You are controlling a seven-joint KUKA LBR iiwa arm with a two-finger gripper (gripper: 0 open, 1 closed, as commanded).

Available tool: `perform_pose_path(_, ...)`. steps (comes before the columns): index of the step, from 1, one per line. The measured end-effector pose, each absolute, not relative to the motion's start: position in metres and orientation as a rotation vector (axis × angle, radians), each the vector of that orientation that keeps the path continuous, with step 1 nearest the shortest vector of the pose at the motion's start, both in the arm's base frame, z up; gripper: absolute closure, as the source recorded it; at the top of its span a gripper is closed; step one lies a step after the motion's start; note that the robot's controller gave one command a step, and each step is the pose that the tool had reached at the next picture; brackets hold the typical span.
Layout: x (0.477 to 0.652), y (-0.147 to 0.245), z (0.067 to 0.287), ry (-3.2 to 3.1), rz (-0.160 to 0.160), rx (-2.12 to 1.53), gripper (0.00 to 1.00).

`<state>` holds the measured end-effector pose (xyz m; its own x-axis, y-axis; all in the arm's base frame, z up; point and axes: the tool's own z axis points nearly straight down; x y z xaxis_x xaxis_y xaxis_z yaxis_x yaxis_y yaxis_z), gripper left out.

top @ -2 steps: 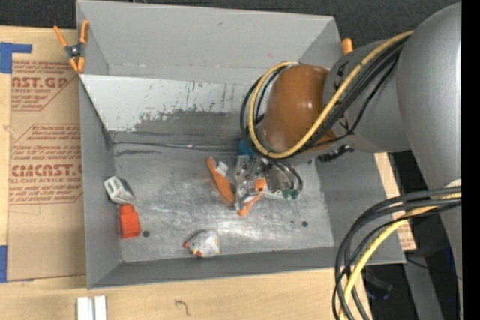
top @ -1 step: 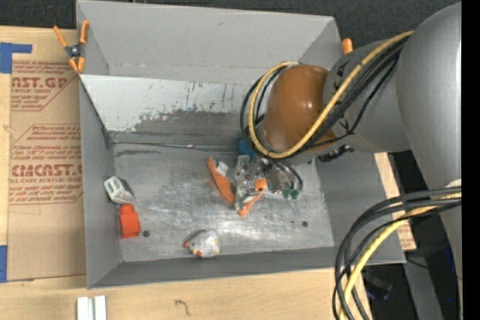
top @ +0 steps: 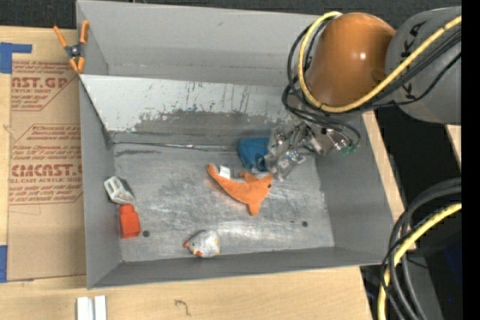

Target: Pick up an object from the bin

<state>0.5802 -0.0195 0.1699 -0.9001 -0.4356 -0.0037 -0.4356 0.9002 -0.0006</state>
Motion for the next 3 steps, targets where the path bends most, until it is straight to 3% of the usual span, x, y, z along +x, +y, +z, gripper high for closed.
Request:
perform_pose_path(1, 0.580, -0.019, 0.170, 3.059, 0.002, -0.701, 1.00)
perform_pose_path(2, 0.577, -0.013, 0.142, 3.046, 0.002, -0.750, 1.00)
perform_pose_path(3, 0.576, -0.013, 0.183, 2.952, 0.005, -1.090, 1.00)
